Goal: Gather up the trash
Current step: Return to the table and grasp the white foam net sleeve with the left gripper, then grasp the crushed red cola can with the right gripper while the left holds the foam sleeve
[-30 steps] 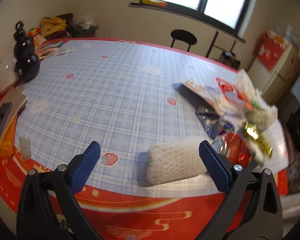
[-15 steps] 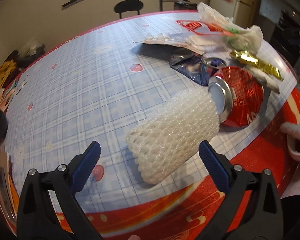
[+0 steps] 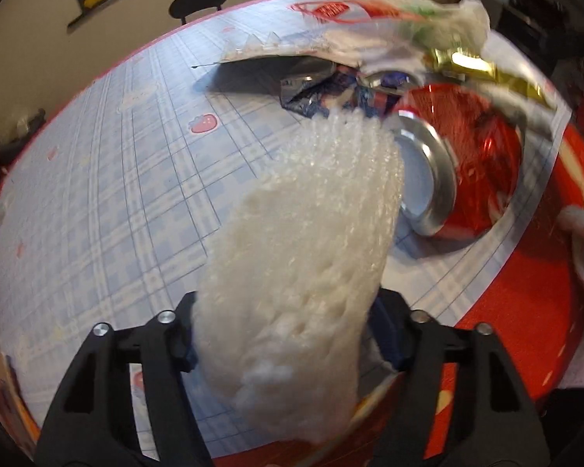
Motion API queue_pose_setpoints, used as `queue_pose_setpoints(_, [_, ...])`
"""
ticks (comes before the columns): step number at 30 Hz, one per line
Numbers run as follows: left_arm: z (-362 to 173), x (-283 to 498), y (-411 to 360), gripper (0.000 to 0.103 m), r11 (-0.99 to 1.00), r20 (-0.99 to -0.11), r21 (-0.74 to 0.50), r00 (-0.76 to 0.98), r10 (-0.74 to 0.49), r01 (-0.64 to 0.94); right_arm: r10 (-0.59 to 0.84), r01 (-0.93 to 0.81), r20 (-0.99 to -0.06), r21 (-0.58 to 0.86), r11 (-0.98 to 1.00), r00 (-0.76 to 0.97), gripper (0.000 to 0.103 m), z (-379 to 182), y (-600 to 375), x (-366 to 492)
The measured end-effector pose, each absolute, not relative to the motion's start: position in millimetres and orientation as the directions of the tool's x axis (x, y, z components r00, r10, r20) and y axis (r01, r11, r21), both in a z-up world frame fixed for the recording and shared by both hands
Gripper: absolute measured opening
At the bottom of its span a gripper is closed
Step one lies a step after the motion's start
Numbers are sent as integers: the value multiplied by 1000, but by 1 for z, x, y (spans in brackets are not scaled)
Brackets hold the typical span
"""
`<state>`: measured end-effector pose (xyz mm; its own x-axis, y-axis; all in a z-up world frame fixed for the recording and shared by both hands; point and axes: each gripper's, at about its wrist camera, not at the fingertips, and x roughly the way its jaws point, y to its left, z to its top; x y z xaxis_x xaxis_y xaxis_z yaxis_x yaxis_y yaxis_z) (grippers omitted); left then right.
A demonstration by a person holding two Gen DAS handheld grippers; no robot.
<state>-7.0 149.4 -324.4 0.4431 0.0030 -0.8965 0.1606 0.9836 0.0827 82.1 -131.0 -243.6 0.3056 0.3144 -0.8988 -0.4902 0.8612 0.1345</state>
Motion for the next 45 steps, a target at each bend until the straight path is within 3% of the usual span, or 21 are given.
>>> queue_pose_setpoints(2, [-325, -8, 156, 50, 992, -896, 21, 442, -35, 121, 312, -517, -904, 127, 847, 290, 93, -249, -126, 84])
queue_pose_setpoints(5, [-321, -14, 169, 45, 997, -881, -63, 468, -73, 36, 303, -568, -913, 102, 817, 272, 88, -257, -113, 87])
queue_pose_setpoints(12, [-298, -42, 201, 43, 930, -795, -319, 586, -156, -184, 257, -609, -937, 63, 790, 237, 81, -278, -94, 95])
queue_pose_setpoints(16, [-282, -60, 206, 43, 882, -736, -420, 648, -196, -211, 294, -557, -935, 138, 819, 200, 83, -284, -97, 108])
queue_pose_setpoints(18, [-274, -64, 205, 43, 887, -727, -419, 657, -198, -196, 289, -533, -938, 148, 833, 191, 92, -289, -97, 115])
queue_pose_setpoints(21, [-265, -66, 201, 43, 890, -719, -415, 667, -195, -187, 285, -530, -941, 150, 834, 182, 98, -297, -94, 120])
queue_pose_setpoints(28, [-259, -70, 195, 43, 879, -712, -433, 674, -197, -200, 213, -594, -954, 47, 803, 212, 98, -314, -83, 131])
queue_pose_setpoints(45, [-261, -68, 178, 43, 878, -717, -428, 671, -188, -212, 195, -670, -954, -7, 742, 226, 99, -331, -78, 138])
